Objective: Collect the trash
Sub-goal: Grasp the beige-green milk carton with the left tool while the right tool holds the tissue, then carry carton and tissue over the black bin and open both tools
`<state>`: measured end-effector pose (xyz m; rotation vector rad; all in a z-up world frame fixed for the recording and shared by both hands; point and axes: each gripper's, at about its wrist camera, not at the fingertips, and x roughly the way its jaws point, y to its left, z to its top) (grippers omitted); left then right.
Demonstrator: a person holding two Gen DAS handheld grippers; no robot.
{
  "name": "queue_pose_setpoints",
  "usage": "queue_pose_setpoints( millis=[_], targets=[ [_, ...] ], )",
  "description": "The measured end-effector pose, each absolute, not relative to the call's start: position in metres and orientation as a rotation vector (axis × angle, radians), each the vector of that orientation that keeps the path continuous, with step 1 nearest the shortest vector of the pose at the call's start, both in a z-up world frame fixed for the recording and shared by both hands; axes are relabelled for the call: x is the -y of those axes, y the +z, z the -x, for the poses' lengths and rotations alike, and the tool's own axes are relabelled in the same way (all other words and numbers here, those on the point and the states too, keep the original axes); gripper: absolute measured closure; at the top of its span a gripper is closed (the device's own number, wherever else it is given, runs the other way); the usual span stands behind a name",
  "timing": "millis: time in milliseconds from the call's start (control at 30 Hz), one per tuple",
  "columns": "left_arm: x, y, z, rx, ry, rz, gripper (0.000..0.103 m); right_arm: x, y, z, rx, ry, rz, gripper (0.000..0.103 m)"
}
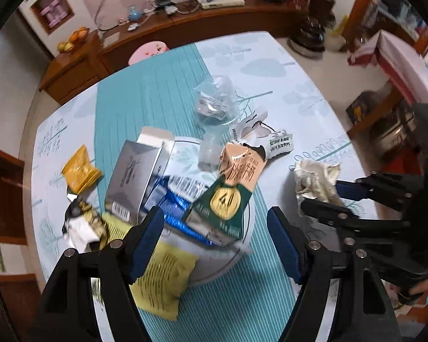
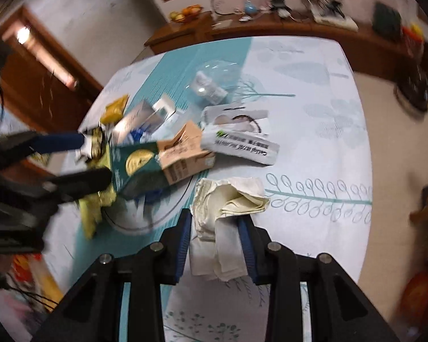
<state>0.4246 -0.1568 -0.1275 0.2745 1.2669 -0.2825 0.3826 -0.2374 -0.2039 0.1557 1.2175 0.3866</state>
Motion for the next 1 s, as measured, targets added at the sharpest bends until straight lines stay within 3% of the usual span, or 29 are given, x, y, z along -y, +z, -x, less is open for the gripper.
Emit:
queue_pose_setpoints(
  millis=[267,333,600,1000],
  targets=[
    [0.185,-0.171,-0.457,-1.397,-0.3,-0.375,0.031,0.248,-0.204,-0.389,-1.225,0.397,-0.235,0.07],
    [0.19,-0.18,-0.46,-1.424,-0.295,-0.402,0.047,0.251,-0.204,-0.389,-1.226,0.403,-0.24,0.07],
    [0.191,-0.181,-0.453,-1.442,-0.277,-0.396,0.062,0.258,-0.205,-0.388,-1.239,0.424,-0.278,0.07],
    [0.156,-0.12,-0.404,-1.338,-0.245,-0.248,0.063,0.247,-0.189,-0.375,-1.216,0.476,-0.319,0.071]
  ],
)
